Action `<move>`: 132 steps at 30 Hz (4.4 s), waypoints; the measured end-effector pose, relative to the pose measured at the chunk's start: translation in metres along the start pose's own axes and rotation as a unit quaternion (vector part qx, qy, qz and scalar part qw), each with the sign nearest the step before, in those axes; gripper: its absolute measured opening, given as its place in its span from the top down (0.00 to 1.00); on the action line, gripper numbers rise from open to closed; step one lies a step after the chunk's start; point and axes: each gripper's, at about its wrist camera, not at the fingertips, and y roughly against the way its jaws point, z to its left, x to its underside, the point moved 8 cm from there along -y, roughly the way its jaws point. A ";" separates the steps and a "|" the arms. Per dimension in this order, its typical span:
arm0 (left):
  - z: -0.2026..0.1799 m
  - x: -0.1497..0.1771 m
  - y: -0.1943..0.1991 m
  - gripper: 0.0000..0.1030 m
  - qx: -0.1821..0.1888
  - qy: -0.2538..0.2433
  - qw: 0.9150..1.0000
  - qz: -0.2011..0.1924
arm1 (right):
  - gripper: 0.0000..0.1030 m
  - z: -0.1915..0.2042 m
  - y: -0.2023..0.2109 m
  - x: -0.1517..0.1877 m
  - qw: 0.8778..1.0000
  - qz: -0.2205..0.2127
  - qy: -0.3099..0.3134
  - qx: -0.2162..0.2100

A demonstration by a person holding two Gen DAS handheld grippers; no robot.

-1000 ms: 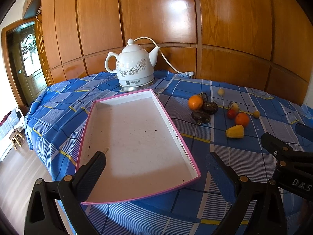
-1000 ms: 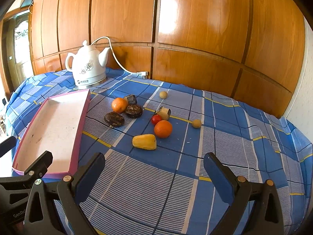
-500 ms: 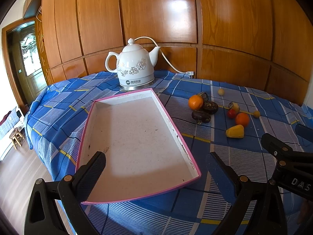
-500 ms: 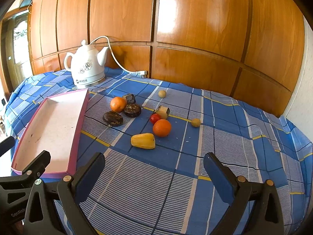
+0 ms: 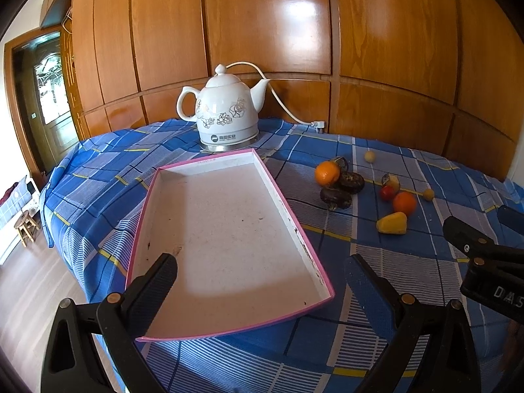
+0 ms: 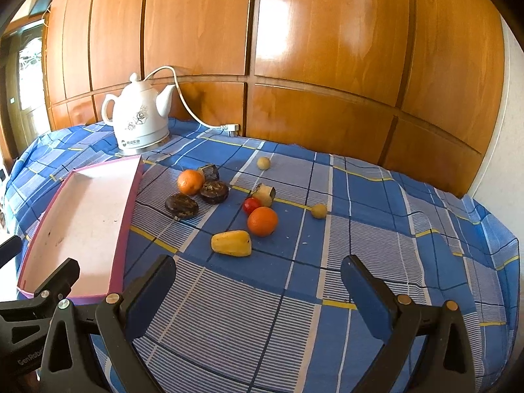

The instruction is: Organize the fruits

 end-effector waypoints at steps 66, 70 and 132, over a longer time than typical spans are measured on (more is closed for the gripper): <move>-0.151 -0.028 -0.090 0.35 0.182 -0.214 0.947 0.159 | 0.18 -0.131 -0.083 -0.030 0.981 0.144 -0.082 -0.100; -0.178 -0.023 -0.102 0.41 0.189 -0.257 0.935 0.158 | 0.18 -0.132 -0.084 -0.030 0.980 0.145 -0.088 -0.100; 0.079 -0.040 -0.074 0.34 0.013 0.062 0.994 0.086 | 0.76 -0.112 -0.196 -0.013 0.965 0.257 -0.035 -0.028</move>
